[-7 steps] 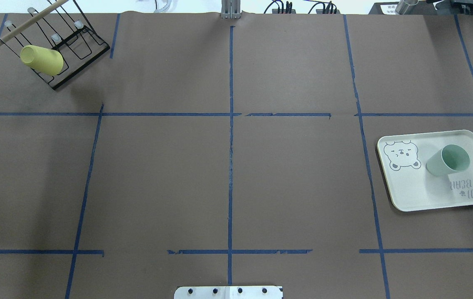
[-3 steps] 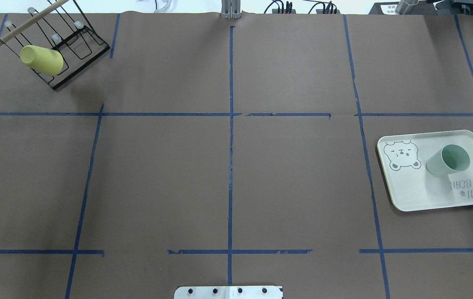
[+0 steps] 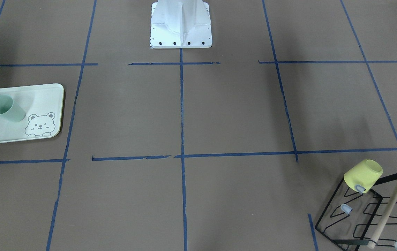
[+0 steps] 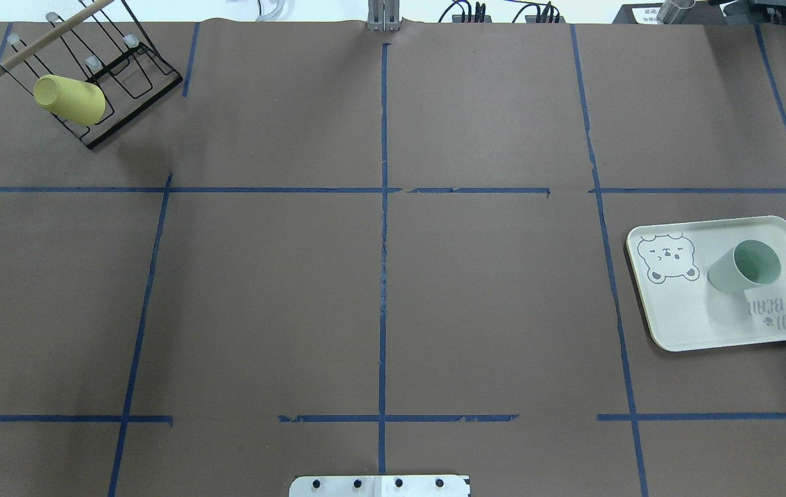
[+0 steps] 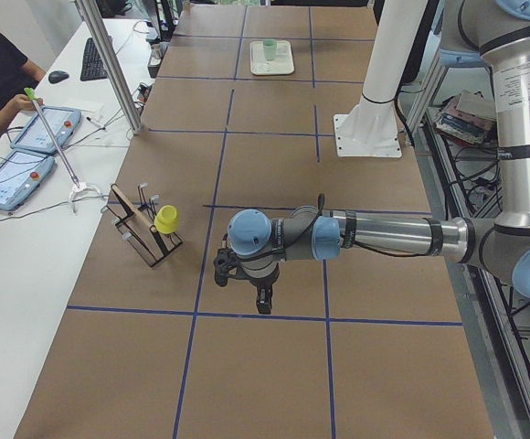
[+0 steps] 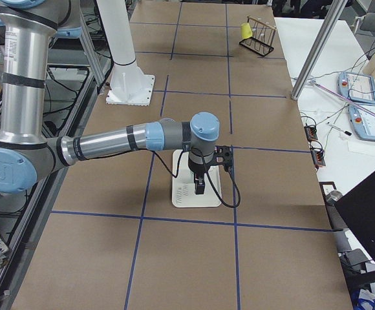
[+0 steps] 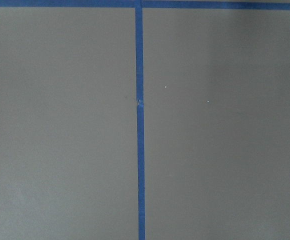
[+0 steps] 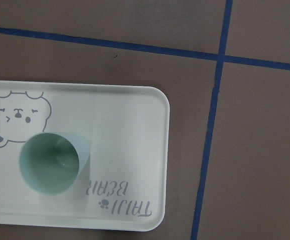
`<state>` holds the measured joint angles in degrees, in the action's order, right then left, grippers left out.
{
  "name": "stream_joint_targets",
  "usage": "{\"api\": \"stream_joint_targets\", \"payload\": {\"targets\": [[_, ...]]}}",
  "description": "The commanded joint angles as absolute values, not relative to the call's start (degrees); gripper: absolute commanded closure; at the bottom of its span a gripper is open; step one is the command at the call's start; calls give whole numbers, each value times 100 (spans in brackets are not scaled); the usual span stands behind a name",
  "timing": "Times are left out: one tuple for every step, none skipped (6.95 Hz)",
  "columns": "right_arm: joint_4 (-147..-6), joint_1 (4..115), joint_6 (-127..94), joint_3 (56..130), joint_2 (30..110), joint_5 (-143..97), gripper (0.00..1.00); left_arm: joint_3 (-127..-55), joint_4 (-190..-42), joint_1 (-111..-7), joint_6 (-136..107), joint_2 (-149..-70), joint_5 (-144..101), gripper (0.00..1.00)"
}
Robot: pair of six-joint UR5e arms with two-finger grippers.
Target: Left arm grabs green cup and hands to right arm on tray
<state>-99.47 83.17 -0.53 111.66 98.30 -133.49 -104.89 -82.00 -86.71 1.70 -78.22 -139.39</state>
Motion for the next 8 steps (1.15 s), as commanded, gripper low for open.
{"api": "stream_joint_targets", "payload": {"targets": [[-10132,8323,-44,11223,9809,-13359,0,-10808,-7617,-8692,132,-7874,-13975,0],[-10186,8315,78,11232,9809,-13351,0,-11011,-6967,-8718,167,-8093,-13975,0],[-10195,8314,349,11163,9826,-13351,0,-11021,-7022,-8727,219,-8060,-13957,0],[-10187,8332,378,11171,9861,-13351,0,-10961,-7049,-8728,220,-8094,-13931,0],[-10187,8332,378,11153,9896,-13351,0,-10951,-7171,-8728,211,-8112,-13948,0],[-10160,8332,387,11092,9949,-13316,0,-10934,-7259,-8736,141,-8147,-13957,0],[-10143,8332,622,11031,10080,-13333,0,-10907,-7268,-8736,141,-8156,-13966,0],[-10143,8489,981,11022,10281,-13333,0,-10907,-7269,-8736,149,-8156,-13966,0]]}}
